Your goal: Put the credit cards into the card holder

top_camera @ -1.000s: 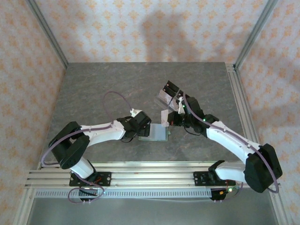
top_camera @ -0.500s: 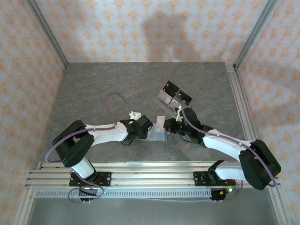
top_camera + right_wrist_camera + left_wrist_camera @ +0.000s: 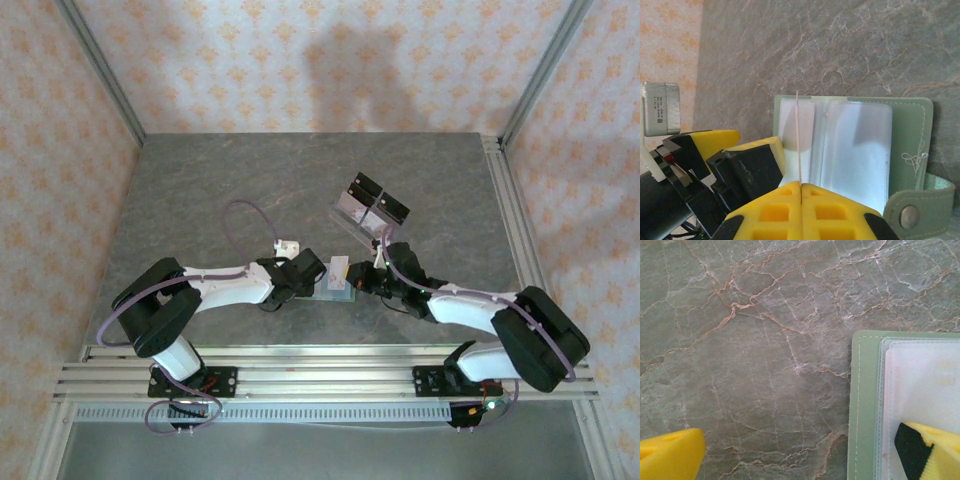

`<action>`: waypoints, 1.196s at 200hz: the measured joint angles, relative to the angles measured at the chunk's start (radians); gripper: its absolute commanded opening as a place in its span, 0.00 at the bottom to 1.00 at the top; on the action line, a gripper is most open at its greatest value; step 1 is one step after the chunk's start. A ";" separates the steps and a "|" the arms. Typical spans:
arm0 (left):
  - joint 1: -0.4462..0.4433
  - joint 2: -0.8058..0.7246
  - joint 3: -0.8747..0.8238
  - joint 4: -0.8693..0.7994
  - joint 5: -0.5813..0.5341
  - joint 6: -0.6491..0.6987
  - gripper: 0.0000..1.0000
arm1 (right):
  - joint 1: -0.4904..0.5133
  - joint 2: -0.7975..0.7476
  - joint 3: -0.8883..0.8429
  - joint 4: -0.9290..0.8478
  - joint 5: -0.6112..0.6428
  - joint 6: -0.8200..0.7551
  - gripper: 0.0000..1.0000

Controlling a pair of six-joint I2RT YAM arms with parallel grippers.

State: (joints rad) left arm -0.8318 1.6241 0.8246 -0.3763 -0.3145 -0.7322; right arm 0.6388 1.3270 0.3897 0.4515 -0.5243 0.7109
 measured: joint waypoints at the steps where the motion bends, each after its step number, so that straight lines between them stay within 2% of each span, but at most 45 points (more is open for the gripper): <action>1: 0.000 0.000 0.000 0.000 0.000 -0.001 1.00 | 0.000 0.001 -0.001 0.002 0.000 0.001 0.00; 167: -0.006 0.002 -0.008 0.022 -0.008 -0.005 1.00 | 0.002 0.248 -0.081 0.418 -0.024 0.117 0.00; 239: -0.006 0.004 -0.009 0.024 -0.008 -0.006 1.00 | 0.006 0.311 -0.098 0.519 -0.042 0.146 0.00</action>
State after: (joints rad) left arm -0.8379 1.6283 0.8158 -0.3519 -0.3229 -0.7387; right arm 0.6453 1.6379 0.2920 0.9707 -0.5667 0.8574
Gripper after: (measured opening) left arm 0.997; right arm 0.041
